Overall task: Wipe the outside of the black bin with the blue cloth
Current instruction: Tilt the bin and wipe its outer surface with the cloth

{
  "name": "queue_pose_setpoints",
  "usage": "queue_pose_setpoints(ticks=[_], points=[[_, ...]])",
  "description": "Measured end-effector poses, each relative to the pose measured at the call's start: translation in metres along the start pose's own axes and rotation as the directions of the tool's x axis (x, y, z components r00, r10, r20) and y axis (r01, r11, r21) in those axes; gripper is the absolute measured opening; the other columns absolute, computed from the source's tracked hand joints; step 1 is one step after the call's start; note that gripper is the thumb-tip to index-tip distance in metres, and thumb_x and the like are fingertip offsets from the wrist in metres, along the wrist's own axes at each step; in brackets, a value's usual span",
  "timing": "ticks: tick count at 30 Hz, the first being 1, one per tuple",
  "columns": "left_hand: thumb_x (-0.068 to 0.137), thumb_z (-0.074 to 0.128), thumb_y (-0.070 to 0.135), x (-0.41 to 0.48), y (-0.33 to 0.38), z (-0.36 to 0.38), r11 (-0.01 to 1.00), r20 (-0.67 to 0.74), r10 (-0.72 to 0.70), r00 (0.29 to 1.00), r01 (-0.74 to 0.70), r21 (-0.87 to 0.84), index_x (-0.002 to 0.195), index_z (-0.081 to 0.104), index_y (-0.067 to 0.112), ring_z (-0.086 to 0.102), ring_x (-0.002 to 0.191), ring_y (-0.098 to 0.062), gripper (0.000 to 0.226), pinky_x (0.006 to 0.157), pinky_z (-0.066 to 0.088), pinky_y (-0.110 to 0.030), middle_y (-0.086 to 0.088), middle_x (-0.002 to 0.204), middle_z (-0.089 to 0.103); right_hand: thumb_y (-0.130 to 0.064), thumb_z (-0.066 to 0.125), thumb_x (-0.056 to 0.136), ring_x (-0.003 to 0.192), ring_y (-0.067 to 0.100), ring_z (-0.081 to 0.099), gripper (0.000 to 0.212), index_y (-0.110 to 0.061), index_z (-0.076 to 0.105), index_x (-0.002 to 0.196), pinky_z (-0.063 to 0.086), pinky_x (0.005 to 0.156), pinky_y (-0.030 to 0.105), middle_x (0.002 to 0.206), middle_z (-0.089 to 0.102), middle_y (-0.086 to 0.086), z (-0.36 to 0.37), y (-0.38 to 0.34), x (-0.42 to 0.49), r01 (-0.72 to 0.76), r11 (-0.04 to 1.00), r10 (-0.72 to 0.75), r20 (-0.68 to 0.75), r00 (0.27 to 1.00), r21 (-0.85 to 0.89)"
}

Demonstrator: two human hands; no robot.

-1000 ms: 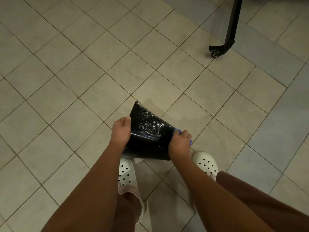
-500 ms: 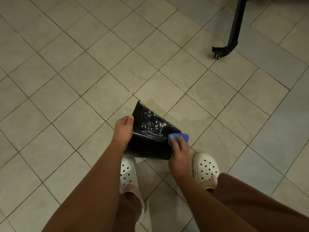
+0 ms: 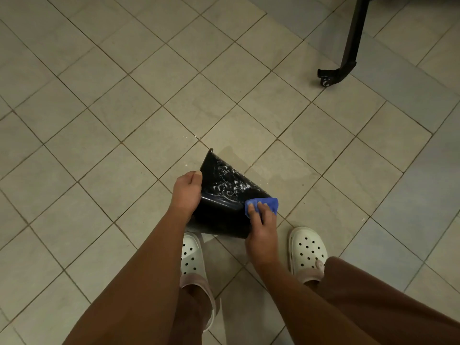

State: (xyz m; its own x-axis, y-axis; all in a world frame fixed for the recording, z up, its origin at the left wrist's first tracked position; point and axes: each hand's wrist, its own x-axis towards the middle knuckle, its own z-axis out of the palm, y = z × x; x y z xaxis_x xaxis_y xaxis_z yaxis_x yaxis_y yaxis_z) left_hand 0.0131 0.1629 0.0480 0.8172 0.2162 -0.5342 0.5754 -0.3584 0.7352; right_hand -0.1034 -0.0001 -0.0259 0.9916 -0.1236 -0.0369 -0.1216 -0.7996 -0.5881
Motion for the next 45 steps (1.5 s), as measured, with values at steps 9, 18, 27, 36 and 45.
queue_pose_setpoints(ticks=[9, 18, 27, 36, 45], points=[[0.104, 0.039, 0.027, 0.002, 0.000, 0.001, 0.999, -0.014, 0.024, 1.000, -0.024, 0.035, 0.095, 0.061, -0.006, 0.053, 0.077, -0.023, 0.040, 0.069, 0.042, -0.032, -0.021, 0.085, 0.060, 0.013, 0.058, 0.071, 0.118, 0.037, 0.046, 0.064, -0.006, 0.049, 0.132, 0.042, 0.098, 0.051, 0.131, 0.048, 0.020, -0.008, -0.001, 0.053, -0.010, 1.000, 0.008, 0.083, 0.996, 0.019], [0.103, 0.040, 0.026, 0.003, -0.001, 0.001, 1.000, 0.011, 0.012, 1.000, -0.012, 0.015, 0.095, 0.062, -0.002, 0.057, 0.076, -0.023, 0.037, 0.069, 0.045, -0.032, -0.017, 0.085, 0.063, 0.016, 0.071, 0.063, 0.125, 0.034, 0.040, 0.076, -0.008, 0.046, 0.131, 0.042, 0.097, 0.057, 0.128, 0.051, 0.022, 0.002, -0.028, 0.021, 0.113, 0.991, -0.115, 0.026, 0.993, 0.076], [0.104, 0.040, 0.027, 0.004, -0.001, 0.003, 0.998, -0.008, 0.040, 0.999, -0.040, 0.049, 0.082, 0.057, 0.002, 0.049, 0.067, -0.017, 0.037, 0.063, 0.039, -0.030, -0.009, 0.073, 0.054, 0.005, 0.055, 0.080, 0.129, 0.030, 0.033, 0.065, -0.010, 0.038, 0.140, 0.035, 0.107, 0.041, 0.140, 0.038, 0.015, -0.013, -0.015, 0.043, -0.232, 0.971, 0.236, 0.090, 0.968, -0.050], [0.104, 0.039, 0.028, 0.000, -0.001, 0.005, 1.000, -0.016, 0.022, 1.000, -0.022, 0.007, 0.091, 0.061, 0.002, 0.055, 0.072, -0.017, 0.036, 0.062, 0.041, -0.028, -0.009, 0.080, 0.060, 0.010, 0.065, 0.070, 0.131, 0.036, 0.035, 0.072, -0.009, 0.044, 0.136, 0.031, 0.106, 0.057, 0.137, 0.044, 0.019, -0.010, -0.033, 0.052, 0.043, 0.999, -0.039, 0.148, 0.988, -0.025], [0.103, 0.040, 0.029, 0.004, -0.005, 0.007, 0.999, -0.021, 0.038, 0.999, -0.038, 0.036, 0.088, 0.060, -0.002, 0.056, 0.075, -0.025, 0.040, 0.072, 0.046, -0.037, -0.021, 0.083, 0.062, 0.006, 0.052, 0.081, 0.139, 0.034, 0.018, 0.069, -0.005, 0.029, 0.144, 0.018, 0.114, 0.050, 0.148, 0.028, 0.019, -0.012, -0.056, 0.039, -0.172, 0.983, 0.179, 0.148, 0.973, -0.063]])
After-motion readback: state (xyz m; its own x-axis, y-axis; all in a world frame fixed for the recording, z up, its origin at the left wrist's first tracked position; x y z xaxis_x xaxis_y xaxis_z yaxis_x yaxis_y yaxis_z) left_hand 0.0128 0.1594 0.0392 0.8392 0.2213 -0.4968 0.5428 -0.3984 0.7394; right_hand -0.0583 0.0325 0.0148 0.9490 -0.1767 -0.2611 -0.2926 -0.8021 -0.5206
